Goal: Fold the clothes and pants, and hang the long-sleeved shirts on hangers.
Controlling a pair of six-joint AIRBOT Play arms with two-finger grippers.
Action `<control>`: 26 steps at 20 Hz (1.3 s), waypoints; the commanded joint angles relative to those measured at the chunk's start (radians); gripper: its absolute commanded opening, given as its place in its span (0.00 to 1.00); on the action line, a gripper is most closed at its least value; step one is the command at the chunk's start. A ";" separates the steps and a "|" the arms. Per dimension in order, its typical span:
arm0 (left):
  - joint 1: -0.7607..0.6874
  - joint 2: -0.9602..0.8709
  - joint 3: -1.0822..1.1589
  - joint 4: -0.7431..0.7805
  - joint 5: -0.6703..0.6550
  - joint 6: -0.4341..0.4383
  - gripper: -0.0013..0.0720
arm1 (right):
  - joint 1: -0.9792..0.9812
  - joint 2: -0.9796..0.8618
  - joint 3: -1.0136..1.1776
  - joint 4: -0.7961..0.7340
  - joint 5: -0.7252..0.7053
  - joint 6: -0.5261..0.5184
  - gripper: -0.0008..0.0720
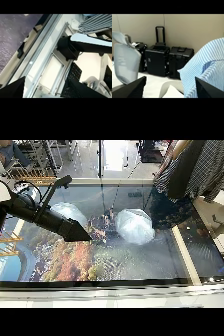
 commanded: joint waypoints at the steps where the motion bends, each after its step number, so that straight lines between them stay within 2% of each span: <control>1: 0.001 -0.002 0.000 0.000 0.006 0.043 0.75 | 0.001 0.041 -0.001 0.117 0.053 -0.029 0.97; 3: 0.001 -0.008 0.000 0.052 0.026 0.177 0.74 | 0.005 0.038 -0.002 0.382 0.145 -0.030 0.97; 4: 0.001 -0.008 0.000 0.154 0.050 0.212 0.63 | 0.036 0.026 -0.008 0.508 0.219 -0.031 0.97; 5: 0.000 -0.008 0.000 0.340 0.098 0.203 0.53 | 0.099 0.011 -0.026 0.581 0.304 -0.031 0.97; 6: 0.000 -0.008 0.001 0.568 0.159 0.136 0.52 | 0.186 -0.005 -0.050 0.598 0.389 -0.031 0.97; 8: 0.002 -0.006 0.001 1.026 0.248 -0.097 0.52 | 0.434 -0.037 -0.138 0.547 0.536 -0.030 0.96; 10: 0.026 0.010 0.001 1.276 0.329 -0.268 0.52 | 0.742 -0.056 -0.280 0.415 0.560 -0.029 0.96; 12: 0.055 0.038 0.001 1.305 0.433 -0.332 0.52 | 1.045 -0.068 -0.446 0.240 0.432 -0.029 0.93; 13: 0.061 0.048 0.001 1.307 0.472 -0.337 0.52 | 1.174 -0.076 -0.523 0.151 0.311 -0.029 0.87; 15: 0.062 0.054 0.001 1.306 0.515 -0.337 0.52 | 1.398 -0.100 -0.652 -0.022 -0.002 -0.037 0.86; 17: 0.060 0.048 0.000 1.305 0.515 -0.337 0.52 | 1.534 -0.123 -0.704 -0.114 -0.213 -0.107 0.86; 18: 0.060 0.047 0.000 1.305 0.514 -0.337 0.52 | 1.578 -0.134 -0.706 -0.118 -0.241 -0.146 0.86; 19: 0.060 0.045 0.000 1.305 0.514 -0.337 0.52 | 1.616 -0.136 -0.706 -0.119 -0.256 -0.165 0.91; 26: 0.060 0.041 0.000 1.305 0.514 -0.337 0.52 | 1.747 -0.133 -0.706 -0.111 -0.259 -0.164 0.91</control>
